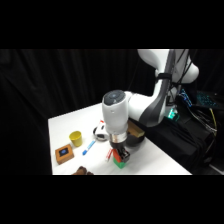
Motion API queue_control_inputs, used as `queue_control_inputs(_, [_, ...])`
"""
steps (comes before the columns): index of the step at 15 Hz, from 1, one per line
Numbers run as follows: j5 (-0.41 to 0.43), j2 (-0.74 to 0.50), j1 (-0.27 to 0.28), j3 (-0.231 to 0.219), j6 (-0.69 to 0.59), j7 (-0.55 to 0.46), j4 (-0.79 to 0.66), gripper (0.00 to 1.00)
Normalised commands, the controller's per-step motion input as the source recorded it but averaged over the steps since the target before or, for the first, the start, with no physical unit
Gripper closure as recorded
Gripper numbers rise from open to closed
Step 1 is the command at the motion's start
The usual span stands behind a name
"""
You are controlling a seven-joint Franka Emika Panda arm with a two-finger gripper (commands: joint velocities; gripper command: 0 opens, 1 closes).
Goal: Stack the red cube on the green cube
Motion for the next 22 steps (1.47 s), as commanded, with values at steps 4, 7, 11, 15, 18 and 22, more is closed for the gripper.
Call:
queue_control_inputs(4, [0.061, -0.05, 0.033, -0.01, -0.05, -0.06, 0.01, 0.0])
queue_control_inputs(7, [0.008, -0.14, 0.073, -0.036, -0.13, 0.01, -0.04, 0.0])
queue_control_inputs(11, [-0.024, -0.23, 0.082, -0.05, -0.17, 0.06, -0.09, 0.0])
queue_control_inputs(15, [-0.084, -0.25, 0.08, -0.067, -0.18, 0.1, -0.09, 0.0])
queue_control_inputs(18, [-0.108, -0.35, 0.077, -0.049, -0.19, 0.12, -0.16, 0.0])
queue_control_inputs(22, [-0.078, -0.4, 0.039, -0.004, -0.19, 0.09, -0.19, 0.0])
